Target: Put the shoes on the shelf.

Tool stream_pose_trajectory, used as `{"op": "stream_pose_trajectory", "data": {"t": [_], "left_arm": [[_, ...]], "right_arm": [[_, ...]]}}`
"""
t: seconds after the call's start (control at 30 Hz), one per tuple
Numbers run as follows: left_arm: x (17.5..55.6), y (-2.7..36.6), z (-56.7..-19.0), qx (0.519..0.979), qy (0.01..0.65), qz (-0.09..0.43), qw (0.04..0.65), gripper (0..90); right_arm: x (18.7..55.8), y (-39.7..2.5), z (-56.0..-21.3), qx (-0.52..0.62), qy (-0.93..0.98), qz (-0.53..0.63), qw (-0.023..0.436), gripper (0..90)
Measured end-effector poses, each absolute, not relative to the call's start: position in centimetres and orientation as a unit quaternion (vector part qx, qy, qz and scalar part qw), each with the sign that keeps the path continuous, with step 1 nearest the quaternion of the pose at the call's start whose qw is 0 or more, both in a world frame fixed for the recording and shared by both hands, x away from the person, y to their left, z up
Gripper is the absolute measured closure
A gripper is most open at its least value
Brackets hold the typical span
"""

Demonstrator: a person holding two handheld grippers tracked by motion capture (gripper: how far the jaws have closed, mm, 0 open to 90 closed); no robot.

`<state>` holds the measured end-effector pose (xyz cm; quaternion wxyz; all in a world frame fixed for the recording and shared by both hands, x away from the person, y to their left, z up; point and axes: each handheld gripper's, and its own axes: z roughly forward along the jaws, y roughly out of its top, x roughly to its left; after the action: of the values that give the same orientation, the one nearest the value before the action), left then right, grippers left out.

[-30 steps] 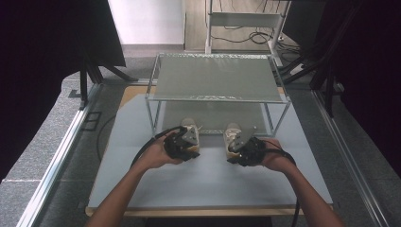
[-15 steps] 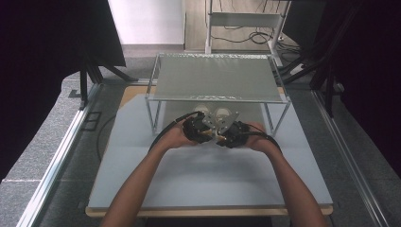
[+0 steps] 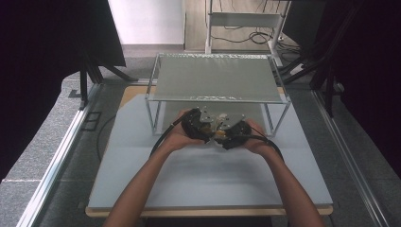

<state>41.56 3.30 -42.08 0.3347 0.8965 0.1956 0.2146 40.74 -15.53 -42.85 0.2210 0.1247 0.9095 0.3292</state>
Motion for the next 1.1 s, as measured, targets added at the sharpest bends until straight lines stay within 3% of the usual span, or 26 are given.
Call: {"op": "stream_pose_trajectory", "data": {"t": [0.07,0.17,0.23,0.27,0.33,0.4,0.5,0.6,0.63,0.9,1.1], "left_arm": [[40.0,4.0,-41.5,0.887,0.207,0.218,0.351,25.6],[38.1,5.5,-41.3,0.875,0.242,0.216,0.359,30.4],[36.6,6.9,-41.8,0.86,0.294,0.21,0.361,38.3],[36.3,7.3,-42.0,0.858,0.302,0.206,0.362,47.5],[35.9,8.1,-42.9,0.853,0.324,0.184,0.365,57.0],[36.2,8.2,-43.8,0.846,0.346,0.163,0.37,66.5],[37.0,7.2,-44.8,0.837,0.363,0.115,0.392,73.0],[38.1,6.0,-45.4,0.837,0.374,0.137,0.376,76.0],[38.7,5.8,-45.5,0.826,0.387,0.12,0.392,79.2],[41.0,5.4,-45.8,0.815,0.409,0.127,0.389,80.0],[41.8,5.7,-46.5,0.787,0.437,0.106,0.422,78.7]], "right_arm": [[39.6,-15.9,-42.4,0.13,0.895,0.356,0.235,31.0],[37.1,-16.9,-42.3,0.159,0.872,0.383,0.261,41.5],[35.5,-17.8,-42.8,0.185,0.856,0.39,0.285,64.5],[34.6,-18.4,-43.3,0.219,0.846,0.389,0.291,75.5],[34.0,-19.2,-44.2,0.246,0.845,0.401,0.256,82.2],[34.0,-19.4,-45.3,0.254,0.854,0.394,0.228,85.4],[34.7,-19.0,-46.1,0.267,0.852,0.397,0.211,87.0],[35.9,-18.1,-46.4,0.284,0.847,0.389,0.225,87.2],[36.3,-17.9,-46.4,0.293,0.844,0.388,0.228,89.5],[38.7,-17.5,-46.2,0.333,0.823,0.382,0.254,89.6],[39.9,-16.9,-46.6,0.353,0.81,0.381,0.271,89.1]]}}
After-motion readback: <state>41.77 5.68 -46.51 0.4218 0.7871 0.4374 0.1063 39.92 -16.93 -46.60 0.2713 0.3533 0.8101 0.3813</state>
